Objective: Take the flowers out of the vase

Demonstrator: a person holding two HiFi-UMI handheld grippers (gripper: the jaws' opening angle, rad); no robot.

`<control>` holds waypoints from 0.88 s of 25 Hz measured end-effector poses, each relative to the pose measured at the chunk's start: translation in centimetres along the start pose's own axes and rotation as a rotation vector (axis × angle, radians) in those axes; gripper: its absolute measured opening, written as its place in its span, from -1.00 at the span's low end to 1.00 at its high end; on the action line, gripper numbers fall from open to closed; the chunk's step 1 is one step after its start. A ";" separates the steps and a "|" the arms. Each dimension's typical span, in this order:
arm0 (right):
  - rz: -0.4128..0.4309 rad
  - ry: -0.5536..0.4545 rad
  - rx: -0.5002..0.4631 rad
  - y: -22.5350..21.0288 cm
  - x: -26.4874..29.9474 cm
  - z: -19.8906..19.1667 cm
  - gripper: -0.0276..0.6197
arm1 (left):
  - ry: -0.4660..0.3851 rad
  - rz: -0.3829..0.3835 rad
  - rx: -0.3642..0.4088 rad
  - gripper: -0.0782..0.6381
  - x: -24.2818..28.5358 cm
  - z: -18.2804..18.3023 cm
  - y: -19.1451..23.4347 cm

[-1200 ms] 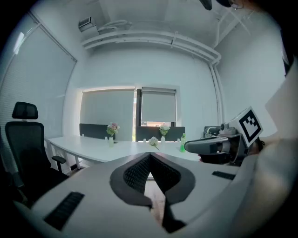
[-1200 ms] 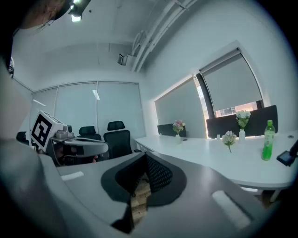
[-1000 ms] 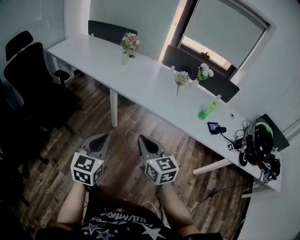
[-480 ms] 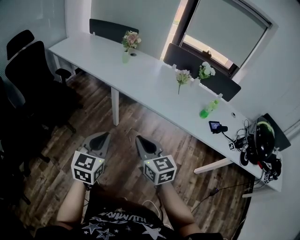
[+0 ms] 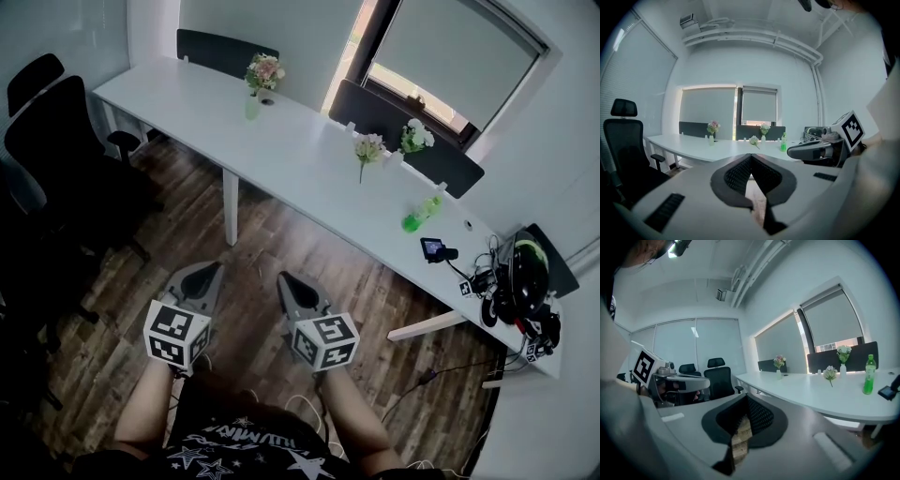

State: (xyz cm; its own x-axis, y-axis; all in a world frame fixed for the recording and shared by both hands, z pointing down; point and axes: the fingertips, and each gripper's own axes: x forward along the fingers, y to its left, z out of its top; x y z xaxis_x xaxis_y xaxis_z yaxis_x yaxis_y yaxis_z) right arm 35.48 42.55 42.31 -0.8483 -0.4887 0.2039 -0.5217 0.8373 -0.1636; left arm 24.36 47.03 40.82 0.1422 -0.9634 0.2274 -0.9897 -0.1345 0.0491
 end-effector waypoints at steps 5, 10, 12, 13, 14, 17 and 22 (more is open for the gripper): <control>-0.025 -0.039 0.051 0.2 1.9 0.4 -0.91 | -0.010 -0.034 -0.006 -0.76 0.9 0.1 2.5; -0.062 -0.053 0.033 1.3 5.4 2.4 -0.91 | -0.013 -0.061 -0.002 -0.76 1.9 1.1 6.5; -0.082 -0.068 0.012 1.6 6.8 3.5 -0.91 | -0.017 -0.051 0.007 -0.76 2.1 1.3 8.2; -0.092 -0.075 0.004 1.6 7.5 3.9 -0.91 | -0.022 -0.041 0.013 -0.76 2.1 1.3 9.2; -0.099 -0.080 0.002 1.7 8.2 4.2 -0.91 | -0.029 -0.034 0.017 -0.76 2.1 1.2 10.1; -0.109 -0.077 0.001 2.6 10.1 4.3 -0.91 | -0.027 -0.041 0.008 -0.76 1.9 0.7 12.6; -0.135 -0.076 -0.007 4.0 12.4 4.3 -0.91 | -0.039 -0.056 0.003 -0.76 1.6 0.8 16.5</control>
State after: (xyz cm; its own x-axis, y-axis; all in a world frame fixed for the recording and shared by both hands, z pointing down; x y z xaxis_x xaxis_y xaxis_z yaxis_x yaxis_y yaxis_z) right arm 22.52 38.77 40.00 -0.7752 -0.6136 0.1499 -0.6308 0.7645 -0.1328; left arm 8.27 43.11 41.18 0.1964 -0.9626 0.1866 -0.9803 -0.1887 0.0582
